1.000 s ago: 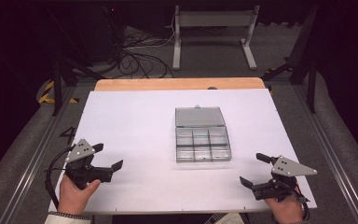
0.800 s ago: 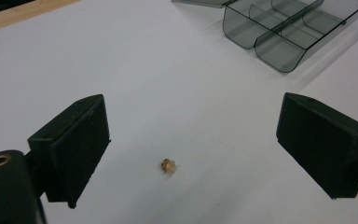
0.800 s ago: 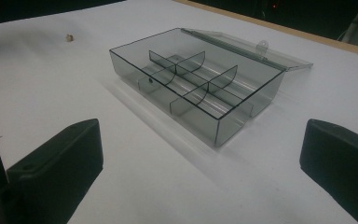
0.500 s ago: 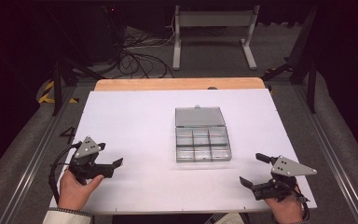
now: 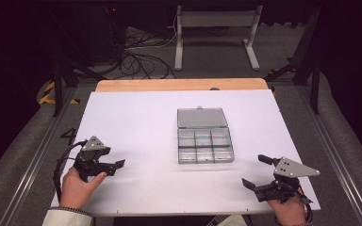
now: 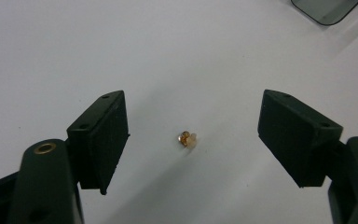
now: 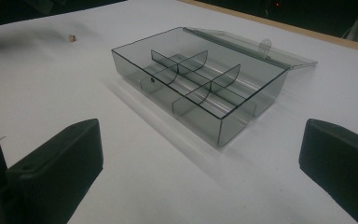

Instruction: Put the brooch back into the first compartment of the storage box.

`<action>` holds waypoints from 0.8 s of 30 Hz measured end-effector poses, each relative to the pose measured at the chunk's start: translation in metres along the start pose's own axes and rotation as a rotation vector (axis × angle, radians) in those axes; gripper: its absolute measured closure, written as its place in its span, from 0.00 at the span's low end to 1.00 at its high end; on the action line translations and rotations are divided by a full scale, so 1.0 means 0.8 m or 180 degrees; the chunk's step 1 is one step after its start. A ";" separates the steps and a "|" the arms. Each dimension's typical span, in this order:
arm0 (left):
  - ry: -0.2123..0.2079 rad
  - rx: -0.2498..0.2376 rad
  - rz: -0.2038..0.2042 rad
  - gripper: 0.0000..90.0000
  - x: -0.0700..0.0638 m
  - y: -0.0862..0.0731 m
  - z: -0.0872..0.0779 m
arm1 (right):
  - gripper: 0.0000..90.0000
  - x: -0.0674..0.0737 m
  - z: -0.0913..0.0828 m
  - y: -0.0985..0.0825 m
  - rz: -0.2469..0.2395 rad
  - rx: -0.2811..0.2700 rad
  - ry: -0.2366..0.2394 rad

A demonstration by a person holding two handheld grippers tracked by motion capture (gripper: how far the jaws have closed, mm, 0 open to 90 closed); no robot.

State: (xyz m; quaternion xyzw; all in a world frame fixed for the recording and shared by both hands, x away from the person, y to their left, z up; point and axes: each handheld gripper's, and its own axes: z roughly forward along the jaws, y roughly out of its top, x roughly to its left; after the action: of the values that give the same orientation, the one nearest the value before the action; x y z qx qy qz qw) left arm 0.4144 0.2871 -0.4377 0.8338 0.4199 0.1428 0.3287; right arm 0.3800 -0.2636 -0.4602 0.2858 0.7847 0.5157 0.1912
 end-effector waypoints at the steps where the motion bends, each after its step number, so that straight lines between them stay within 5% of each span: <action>1: 0.0007 0.0025 0.0015 0.30 0.000 0.000 0.002 | 0.00 0.000 0.000 0.000 0.0007 -0.0001 -0.0001; 24: 0.0036 0.0375 0.0148 0.44 0.000 0.003 0.029 | 0.00 -0.001 0.001 -0.001 0.0009 0.0023 0.0013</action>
State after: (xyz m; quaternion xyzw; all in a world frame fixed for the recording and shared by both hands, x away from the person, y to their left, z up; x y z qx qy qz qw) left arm 0.4277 0.2763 -0.4530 0.8604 0.4100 0.1301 0.2733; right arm 0.3809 -0.2635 -0.4609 0.2865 0.7866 0.5138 0.1877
